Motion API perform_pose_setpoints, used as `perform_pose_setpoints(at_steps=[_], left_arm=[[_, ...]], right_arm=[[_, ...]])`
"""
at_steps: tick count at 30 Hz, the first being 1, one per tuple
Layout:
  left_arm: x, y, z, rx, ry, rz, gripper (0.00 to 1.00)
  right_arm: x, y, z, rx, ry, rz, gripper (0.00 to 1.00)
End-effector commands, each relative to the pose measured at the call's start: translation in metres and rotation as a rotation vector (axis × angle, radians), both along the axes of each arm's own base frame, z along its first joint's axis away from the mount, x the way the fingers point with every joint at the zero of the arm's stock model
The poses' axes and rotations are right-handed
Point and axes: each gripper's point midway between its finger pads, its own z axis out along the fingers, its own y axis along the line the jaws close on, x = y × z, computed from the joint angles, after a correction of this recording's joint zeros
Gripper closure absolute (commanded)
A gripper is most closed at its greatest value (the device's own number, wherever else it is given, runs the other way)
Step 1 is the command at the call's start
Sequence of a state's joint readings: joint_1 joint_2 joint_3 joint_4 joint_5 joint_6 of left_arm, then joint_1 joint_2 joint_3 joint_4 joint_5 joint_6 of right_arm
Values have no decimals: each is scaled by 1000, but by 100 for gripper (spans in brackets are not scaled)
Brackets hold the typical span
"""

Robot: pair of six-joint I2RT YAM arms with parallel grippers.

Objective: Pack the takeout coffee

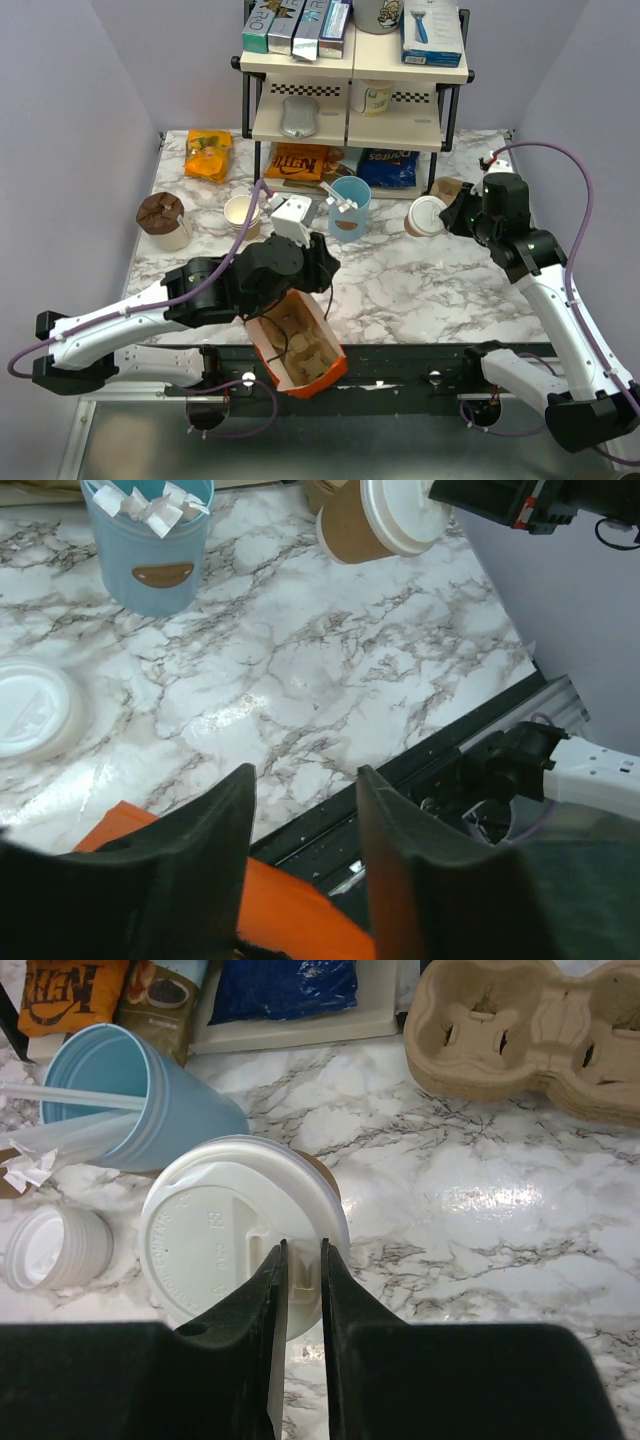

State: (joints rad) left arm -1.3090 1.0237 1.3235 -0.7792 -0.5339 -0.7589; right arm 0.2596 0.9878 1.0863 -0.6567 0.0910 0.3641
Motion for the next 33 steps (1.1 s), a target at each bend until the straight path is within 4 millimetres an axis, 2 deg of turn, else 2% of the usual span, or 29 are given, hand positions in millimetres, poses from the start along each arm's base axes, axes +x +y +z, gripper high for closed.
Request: perform_pose_setpoints(at_steps=[1,2,3,4,5,6,7,8,9,11,12,13,14,15,16,17,18,20,23,24,27,31,33], left_arm=[[19,-11,8,-26,-11,61,57],[29,-16,1,6,5,80,60],[34,-18,11,-7,4,85,63],[41,-19,11,0,14,102,70],[56,-21,5,24,31,133,73],[60,-26,15,1,43,121,77],[67,-25,14,8,55,139,85],[76,-29,8,26,74,160,87],[89,-25,19,8,65,197,87],[101,-24,6,55,107,256,87],[108,-22,14,46,106,281,87],[112,-15,8,82,120,318,86],[119,-18,-2,114,141,344,85],[122,-18,3,102,150,364,84],[126,-14,-5,136,176,382,78],[131,-18,-16,168,197,388,77],[134,-20,-12,168,203,382,76],[135,-26,-26,218,240,361,75],[135,-33,-29,241,266,324,77],[135,-35,-22,228,259,315,79],[130,-36,-16,237,275,287,81],[113,-30,-21,282,345,247,81],[110,-31,-22,298,365,237,81]], right_arm=[[-1,-3,-3,-14,0,3,99],[-1,-2,-2,-13,-2,6,99],[-1,-2,-2,-11,-1,7,99],[-1,-2,-2,-11,-1,8,99],[-1,-2,-2,-12,-4,9,99],[-1,-1,-2,-7,-5,13,99],[-1,-1,-3,-10,-2,16,99],[-1,0,-3,-8,-2,19,99],[-2,0,-3,-8,0,22,99],[-2,0,-5,-10,1,23,99],[-2,1,-5,-6,0,27,99],[-1,1,-6,-9,1,25,99],[-1,1,-5,-7,-1,26,99],[-1,0,-6,-10,1,23,99],[-1,0,-7,-12,7,24,99],[-1,1,-8,-11,9,25,99],[-1,1,-9,-11,15,26,99],[-1,2,-12,-13,27,29,99],[0,2,-14,-16,42,29,99],[0,3,-14,-16,44,35,99],[-1,3,-13,-17,44,42,99],[0,4,-11,-14,24,46,99],[0,4,-12,-14,26,46,99]])
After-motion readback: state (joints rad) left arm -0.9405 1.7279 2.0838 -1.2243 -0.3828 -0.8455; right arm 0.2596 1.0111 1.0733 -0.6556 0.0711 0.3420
